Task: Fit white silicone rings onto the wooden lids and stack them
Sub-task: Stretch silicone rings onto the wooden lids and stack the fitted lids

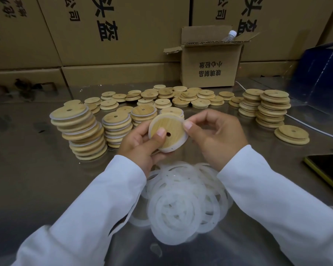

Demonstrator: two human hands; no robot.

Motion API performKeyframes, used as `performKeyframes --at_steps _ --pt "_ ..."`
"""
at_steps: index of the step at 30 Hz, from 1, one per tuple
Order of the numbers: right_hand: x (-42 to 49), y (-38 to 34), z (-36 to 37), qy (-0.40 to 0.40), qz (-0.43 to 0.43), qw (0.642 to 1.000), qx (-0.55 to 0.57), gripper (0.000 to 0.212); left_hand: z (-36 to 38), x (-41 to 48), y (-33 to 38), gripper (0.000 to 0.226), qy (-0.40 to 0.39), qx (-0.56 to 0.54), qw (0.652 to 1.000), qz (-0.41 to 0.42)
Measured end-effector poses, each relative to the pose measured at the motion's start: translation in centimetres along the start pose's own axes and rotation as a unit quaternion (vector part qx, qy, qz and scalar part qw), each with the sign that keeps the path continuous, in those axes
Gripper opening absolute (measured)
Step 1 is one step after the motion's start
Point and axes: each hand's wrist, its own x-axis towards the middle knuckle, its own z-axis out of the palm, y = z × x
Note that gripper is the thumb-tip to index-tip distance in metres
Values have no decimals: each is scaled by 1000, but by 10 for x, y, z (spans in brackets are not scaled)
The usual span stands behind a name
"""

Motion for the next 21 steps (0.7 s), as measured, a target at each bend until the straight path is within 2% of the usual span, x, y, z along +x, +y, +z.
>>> performKeyframes --at_steps 4,8,12,16,19,21 --pt "-9 4 4 32 -17 999 -13 8 -2 0 1 24 22 71 996 52" --pt "-14 7 10 50 -23 998 -27 14 2 -3 -2 28 38 41 997 51" --pt "-14 9 11 52 -39 995 -74 9 4 -2 -2 27 42 18 998 40" --pt "-11 12 8 47 -44 994 -88 11 3 -1 -6 26 14 79 997 10" --pt "-11 14 9 22 -49 993 -103 14 4 -3 -7 11 0 120 992 33" --pt "-8 14 8 10 -38 994 -104 18 3 -3 -7 11 7 152 987 47"
